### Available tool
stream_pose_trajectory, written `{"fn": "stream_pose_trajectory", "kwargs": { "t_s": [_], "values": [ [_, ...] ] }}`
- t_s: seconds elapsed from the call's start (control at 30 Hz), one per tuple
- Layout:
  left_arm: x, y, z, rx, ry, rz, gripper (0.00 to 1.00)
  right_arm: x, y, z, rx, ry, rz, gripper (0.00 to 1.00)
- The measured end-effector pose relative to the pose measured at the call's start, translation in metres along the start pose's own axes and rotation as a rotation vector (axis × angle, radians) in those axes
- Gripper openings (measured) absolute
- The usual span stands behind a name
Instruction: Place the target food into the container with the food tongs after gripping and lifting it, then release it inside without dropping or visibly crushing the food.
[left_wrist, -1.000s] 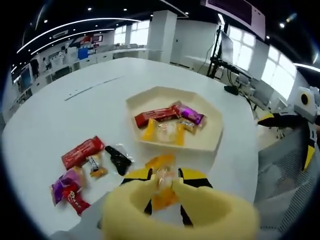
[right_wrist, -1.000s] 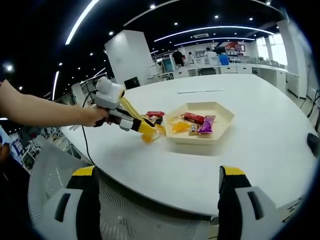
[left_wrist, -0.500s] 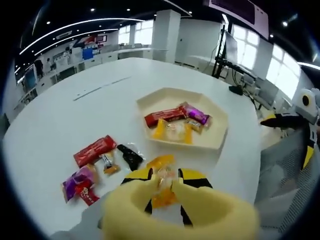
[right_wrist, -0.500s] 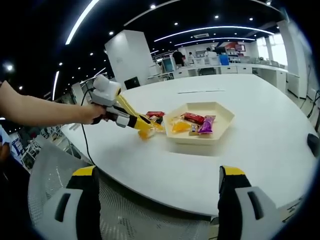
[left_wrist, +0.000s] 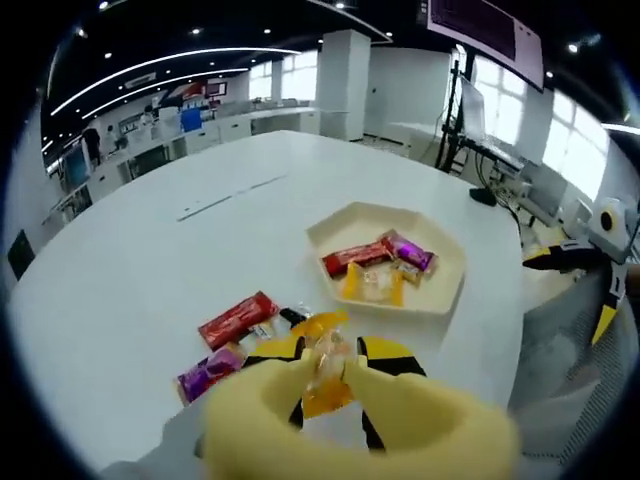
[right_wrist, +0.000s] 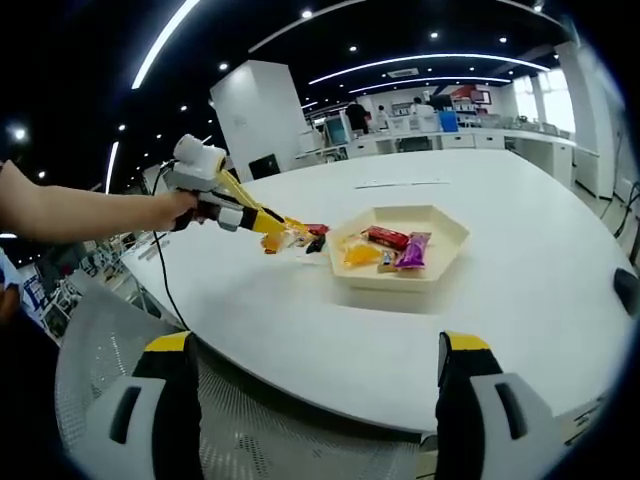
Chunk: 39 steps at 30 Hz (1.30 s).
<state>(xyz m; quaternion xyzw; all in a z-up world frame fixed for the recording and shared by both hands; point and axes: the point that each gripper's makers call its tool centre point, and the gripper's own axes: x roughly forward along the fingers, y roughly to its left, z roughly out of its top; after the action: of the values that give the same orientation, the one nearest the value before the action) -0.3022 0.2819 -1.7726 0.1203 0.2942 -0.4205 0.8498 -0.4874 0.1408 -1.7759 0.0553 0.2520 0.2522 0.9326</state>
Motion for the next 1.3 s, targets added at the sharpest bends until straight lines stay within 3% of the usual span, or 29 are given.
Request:
{"fn": "stream_pose_trajectory", "kwargs": {
  "t_s": [0.37,0.87,1.3],
  "values": [
    [-0.002,0.000,0.014,0.017,-0.001,0.006,0.17,0.000,0.000,0.000,0.001,-0.002,-0.003,0.99],
    [-0.014,0.005,0.049,0.029,-0.041,0.013,0.18,0.000,0.000,-0.001,-0.002,0.003,-0.001,0.99],
    [-0.005,-0.003,0.068,0.046,-0.049,0.003,0.19,0.000,0.000,0.000,-0.001,-0.003,0.000,0.99]
  ]
}}
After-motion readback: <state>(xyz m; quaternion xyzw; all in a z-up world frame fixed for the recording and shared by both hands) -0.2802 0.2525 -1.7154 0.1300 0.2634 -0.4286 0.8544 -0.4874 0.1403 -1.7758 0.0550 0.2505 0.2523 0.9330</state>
